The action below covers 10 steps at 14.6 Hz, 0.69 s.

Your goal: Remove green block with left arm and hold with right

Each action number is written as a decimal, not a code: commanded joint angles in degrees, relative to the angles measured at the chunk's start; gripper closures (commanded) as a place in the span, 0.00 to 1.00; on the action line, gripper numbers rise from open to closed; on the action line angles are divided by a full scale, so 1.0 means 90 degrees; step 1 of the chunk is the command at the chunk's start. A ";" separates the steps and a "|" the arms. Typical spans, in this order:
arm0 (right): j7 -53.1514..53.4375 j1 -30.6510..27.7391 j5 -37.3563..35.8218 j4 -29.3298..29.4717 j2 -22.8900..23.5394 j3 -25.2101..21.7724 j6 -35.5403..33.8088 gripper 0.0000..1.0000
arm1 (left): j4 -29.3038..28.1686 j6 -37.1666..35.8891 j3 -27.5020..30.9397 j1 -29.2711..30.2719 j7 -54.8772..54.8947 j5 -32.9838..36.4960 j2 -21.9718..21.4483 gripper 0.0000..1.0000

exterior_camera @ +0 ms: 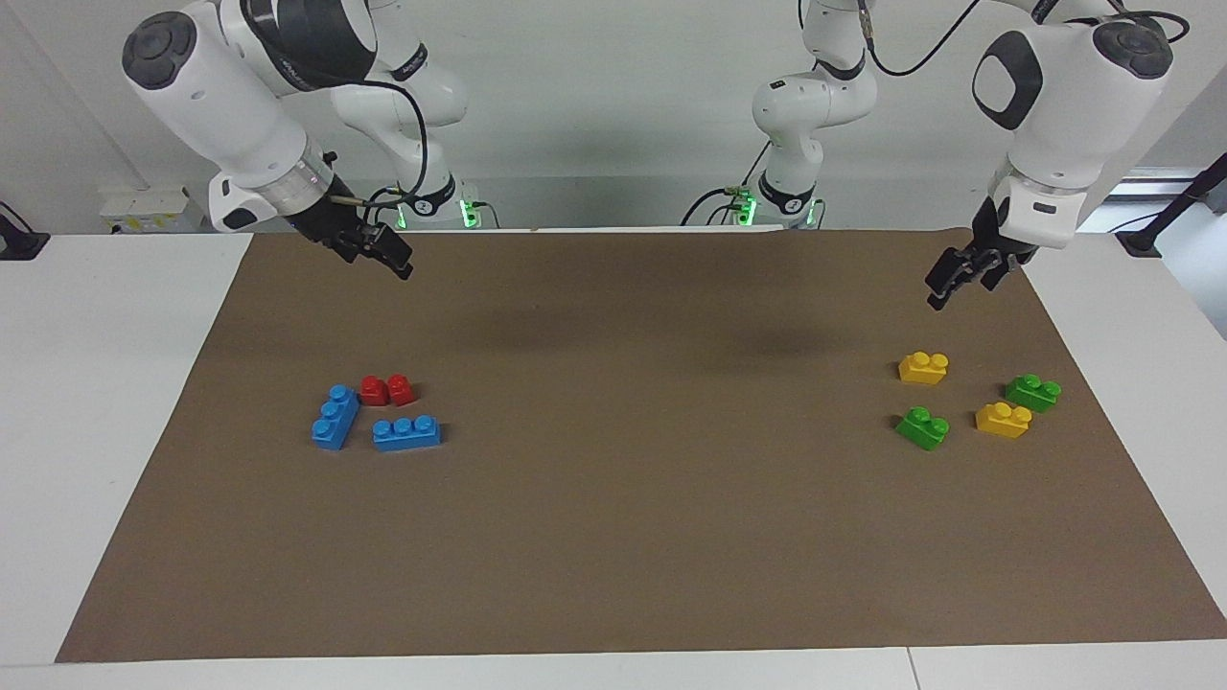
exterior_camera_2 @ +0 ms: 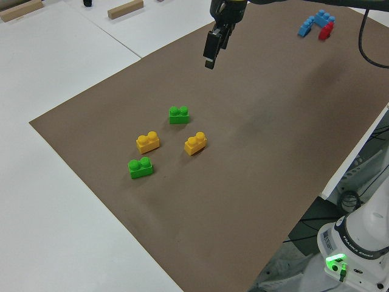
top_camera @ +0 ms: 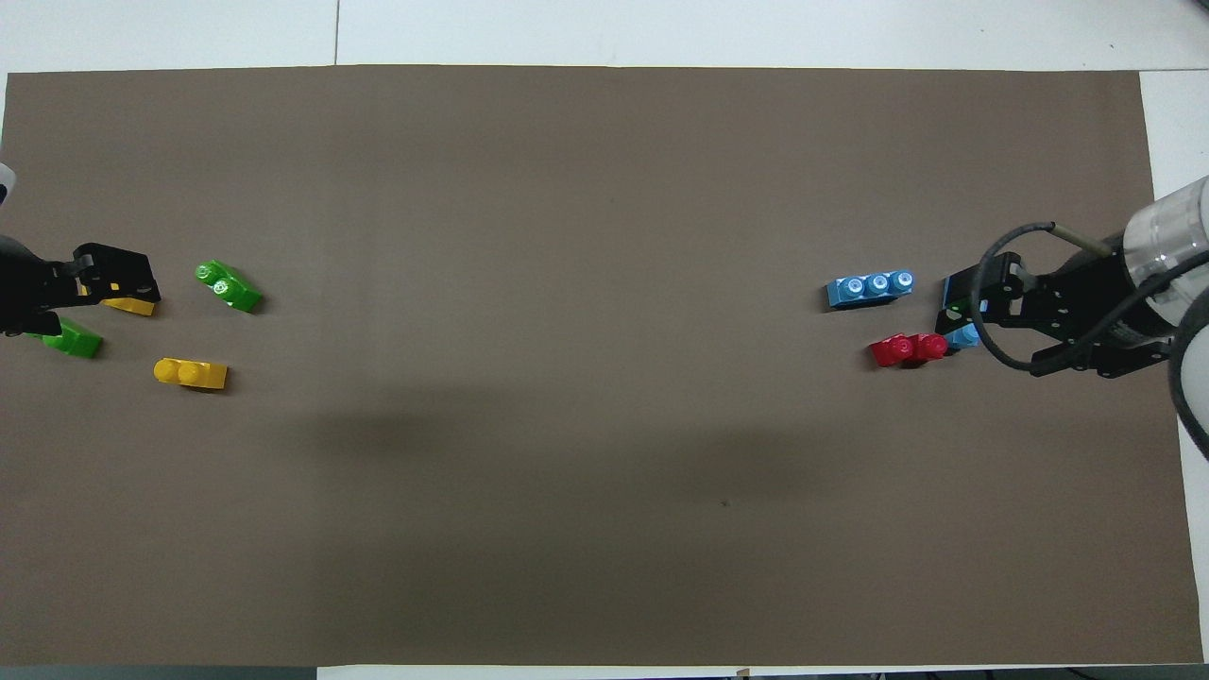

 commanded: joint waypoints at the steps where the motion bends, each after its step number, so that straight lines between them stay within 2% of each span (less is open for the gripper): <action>1: -0.1597 -0.0054 -0.0468 -0.0079 -0.0204 0.0010 -0.0030 0.00 | 0.0720 -0.0818 0.0106 -0.0182 0.0713 0.0092 0.0106 0.00; 5: -0.2978 -0.0093 -0.0997 -0.0030 -0.0214 0.0010 0.0068 0.00 | 0.0888 -0.1279 0.0175 -0.0299 0.0863 0.0044 0.0223 0.00; 8: -0.2708 -0.0152 -0.0988 -0.0040 -0.0185 -0.0009 0.0622 0.00 | 0.1366 -0.1708 0.0350 -0.0475 0.0862 -0.0005 0.0408 0.00; 10: -0.2580 -0.0201 -0.1007 -0.0030 -0.0156 -0.0019 0.0888 0.00 | 0.1416 -0.1739 0.0350 -0.0475 0.0862 -0.0044 0.0400 0.00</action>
